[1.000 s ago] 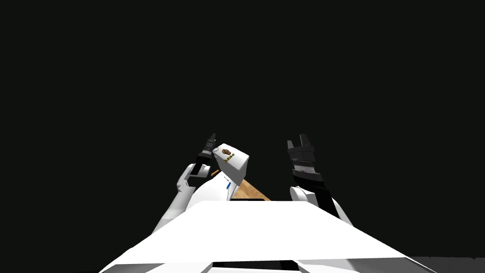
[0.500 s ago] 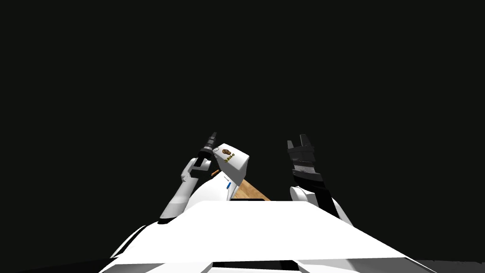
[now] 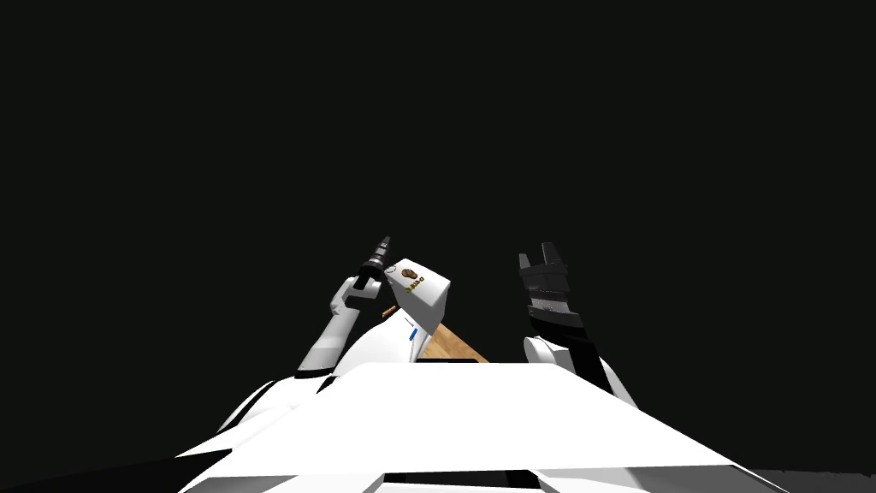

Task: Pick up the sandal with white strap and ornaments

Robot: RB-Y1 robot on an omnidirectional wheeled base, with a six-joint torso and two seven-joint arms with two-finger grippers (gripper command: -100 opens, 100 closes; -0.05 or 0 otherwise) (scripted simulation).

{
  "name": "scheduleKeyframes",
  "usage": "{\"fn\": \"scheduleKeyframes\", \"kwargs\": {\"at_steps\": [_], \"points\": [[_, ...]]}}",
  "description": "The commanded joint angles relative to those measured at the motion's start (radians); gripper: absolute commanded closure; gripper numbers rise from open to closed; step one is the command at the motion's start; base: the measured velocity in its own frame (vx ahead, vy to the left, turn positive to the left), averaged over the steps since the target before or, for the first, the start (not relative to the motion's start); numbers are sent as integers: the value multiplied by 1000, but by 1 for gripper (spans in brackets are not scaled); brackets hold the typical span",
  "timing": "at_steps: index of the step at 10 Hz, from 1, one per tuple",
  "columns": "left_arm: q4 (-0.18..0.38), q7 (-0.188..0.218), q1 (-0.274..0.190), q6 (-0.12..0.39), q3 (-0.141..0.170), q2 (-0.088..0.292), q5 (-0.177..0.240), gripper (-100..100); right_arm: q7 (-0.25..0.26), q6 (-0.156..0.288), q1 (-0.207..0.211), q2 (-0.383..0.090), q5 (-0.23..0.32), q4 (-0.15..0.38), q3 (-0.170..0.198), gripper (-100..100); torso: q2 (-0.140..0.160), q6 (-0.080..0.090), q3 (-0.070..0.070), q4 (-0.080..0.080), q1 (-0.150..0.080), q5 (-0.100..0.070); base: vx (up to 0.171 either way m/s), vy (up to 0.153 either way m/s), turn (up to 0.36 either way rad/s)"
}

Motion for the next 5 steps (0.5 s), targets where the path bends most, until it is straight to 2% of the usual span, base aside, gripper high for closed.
{"fn": "scheduleKeyframes", "kwargs": {"at_steps": [1, 5], "points": [[14, -4, -15, 12, 0, 0, -1, -100, 0, 0, 0, 0, 0, 0, 0, 0, 0, 0, 0, 0, 0, 0, 0, 0, 0], [14, -4, -15, 12, 0, 0, -1, -100, 0, 0, 0, 0, 0, 0, 0, 0, 1, 0, 0, 0, 0, 0, -3, -2, 8]]}}
